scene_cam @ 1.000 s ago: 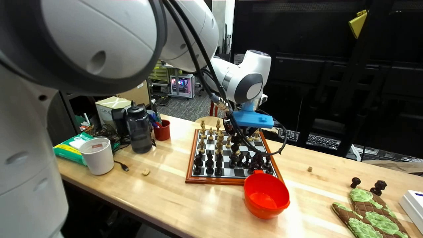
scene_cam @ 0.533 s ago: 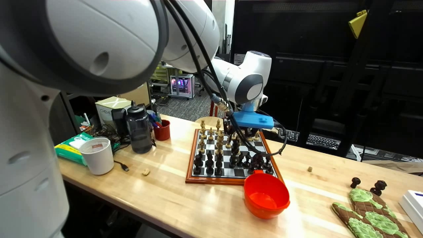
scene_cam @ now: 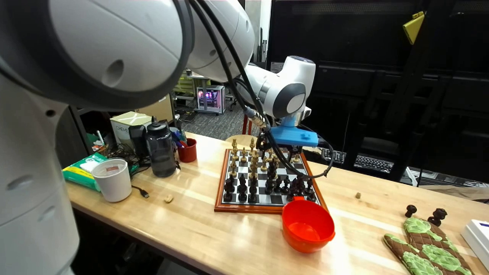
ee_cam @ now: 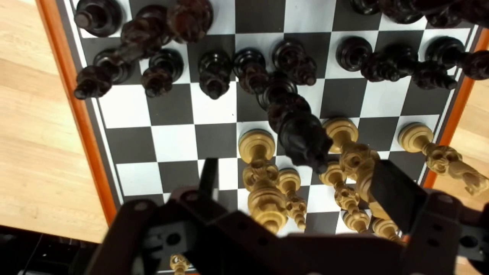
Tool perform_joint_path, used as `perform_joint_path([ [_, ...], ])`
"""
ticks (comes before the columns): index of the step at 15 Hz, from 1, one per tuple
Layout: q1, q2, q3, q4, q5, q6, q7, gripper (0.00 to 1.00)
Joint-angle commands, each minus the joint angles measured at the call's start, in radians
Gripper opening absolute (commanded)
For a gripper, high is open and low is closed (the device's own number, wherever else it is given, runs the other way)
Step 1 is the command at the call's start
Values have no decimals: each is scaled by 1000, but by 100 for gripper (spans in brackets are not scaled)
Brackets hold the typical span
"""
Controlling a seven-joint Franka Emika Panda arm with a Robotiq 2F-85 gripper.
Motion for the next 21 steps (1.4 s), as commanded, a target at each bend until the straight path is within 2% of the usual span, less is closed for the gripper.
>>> perform_joint_path([
  [1, -16, -59, 12, -35, -1, 17, 23, 100],
  [10, -25, -149, -9, -117, -5, 68, 80, 100],
  [21, -41, -200, -55, -207, 2, 134, 110, 100],
])
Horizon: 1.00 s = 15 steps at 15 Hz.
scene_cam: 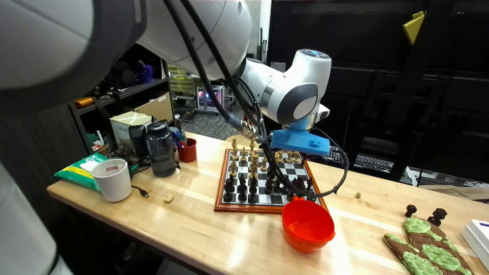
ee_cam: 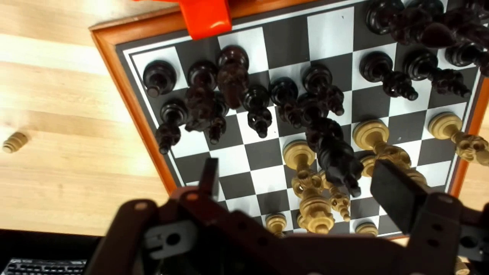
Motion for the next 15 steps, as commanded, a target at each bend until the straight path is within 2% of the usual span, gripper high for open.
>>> perform_joint_path([
  [1, -7, -55, -8, -54, 1, 25, 17, 100],
  [15, -23, -69, -49, -111, -11, 48, 71, 100],
])
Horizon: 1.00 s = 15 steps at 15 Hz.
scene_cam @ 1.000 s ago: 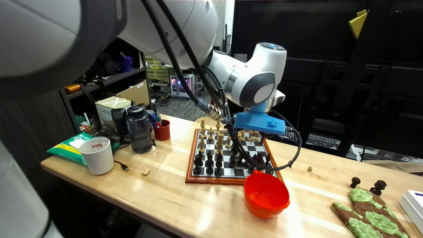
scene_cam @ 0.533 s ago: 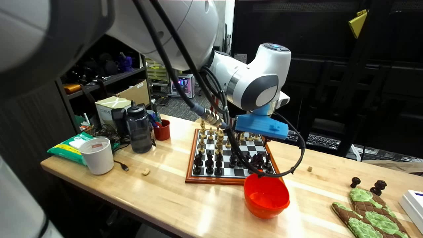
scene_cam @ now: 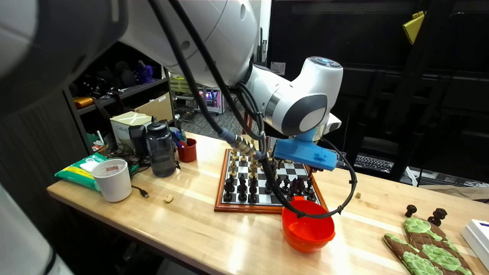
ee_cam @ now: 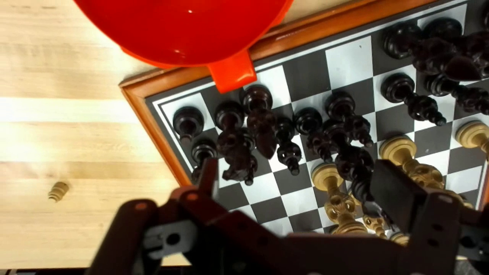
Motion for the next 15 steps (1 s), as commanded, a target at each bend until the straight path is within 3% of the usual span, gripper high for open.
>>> perform_joint_path([
  [1, -12, -34, -3, -44, -10, 18, 22, 100],
  [15, -11, 1, -8, -82, 12, 58, 4, 100],
])
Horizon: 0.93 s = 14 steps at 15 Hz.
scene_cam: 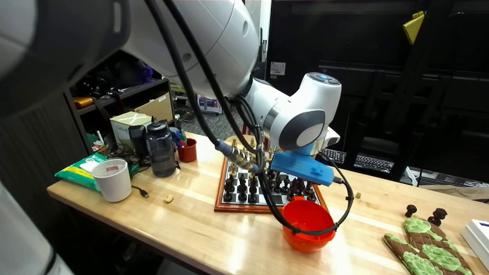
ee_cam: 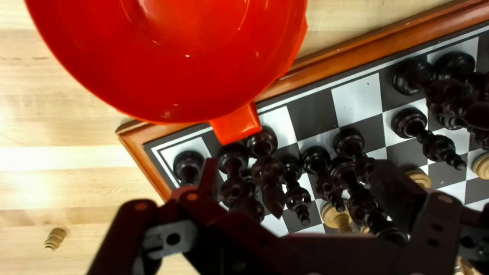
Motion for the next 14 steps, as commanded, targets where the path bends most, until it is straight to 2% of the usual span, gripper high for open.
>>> perform_joint_path([
  [1, -5, 3, 2, -13, 19, 29, -15, 100],
  [14, -18, 106, 20, 54, 74, 77, -13, 100],
])
